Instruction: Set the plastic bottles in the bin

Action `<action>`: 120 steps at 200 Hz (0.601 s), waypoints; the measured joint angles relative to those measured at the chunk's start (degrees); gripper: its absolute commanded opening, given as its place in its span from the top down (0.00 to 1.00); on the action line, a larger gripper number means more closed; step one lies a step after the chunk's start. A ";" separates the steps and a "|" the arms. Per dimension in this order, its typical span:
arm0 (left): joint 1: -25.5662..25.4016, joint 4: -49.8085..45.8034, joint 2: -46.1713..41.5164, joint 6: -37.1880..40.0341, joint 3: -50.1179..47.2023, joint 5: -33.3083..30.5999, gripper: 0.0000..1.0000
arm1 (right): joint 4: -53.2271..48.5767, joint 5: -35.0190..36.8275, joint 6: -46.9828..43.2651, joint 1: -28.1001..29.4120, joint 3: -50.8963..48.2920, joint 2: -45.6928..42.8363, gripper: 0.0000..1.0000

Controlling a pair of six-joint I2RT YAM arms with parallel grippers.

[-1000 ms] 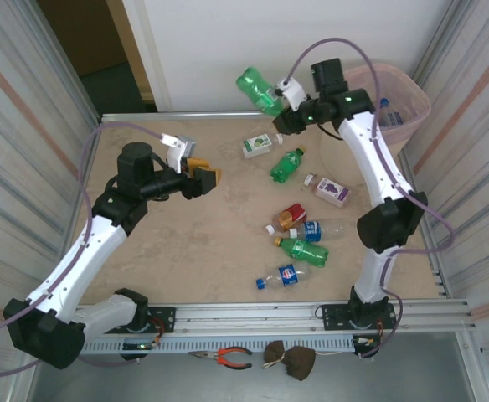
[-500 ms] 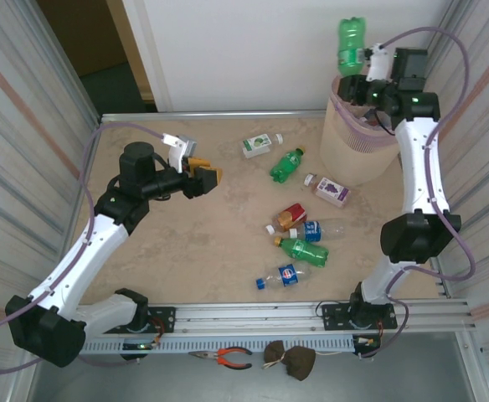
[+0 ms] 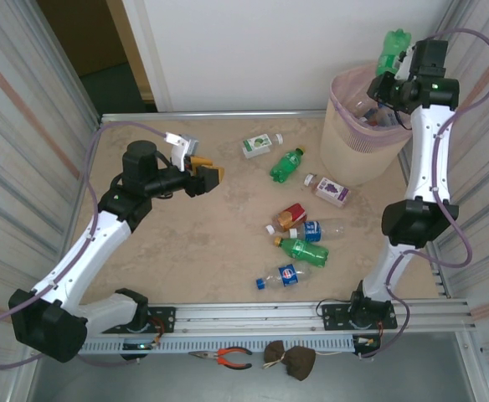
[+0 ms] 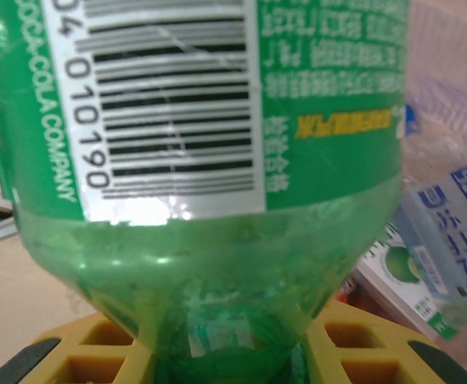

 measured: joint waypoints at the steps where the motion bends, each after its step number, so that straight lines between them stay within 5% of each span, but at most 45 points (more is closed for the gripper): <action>1: 0.00 0.00 0.00 0.00 0.00 0.00 0.40 | -0.20 0.13 0.00 0.00 0.15 0.13 1.00; 120: 0.00 0.63 0.00 0.00 -1.64 -0.02 0.40 | -14.73 6.21 -4.22 0.02 8.04 12.63 0.88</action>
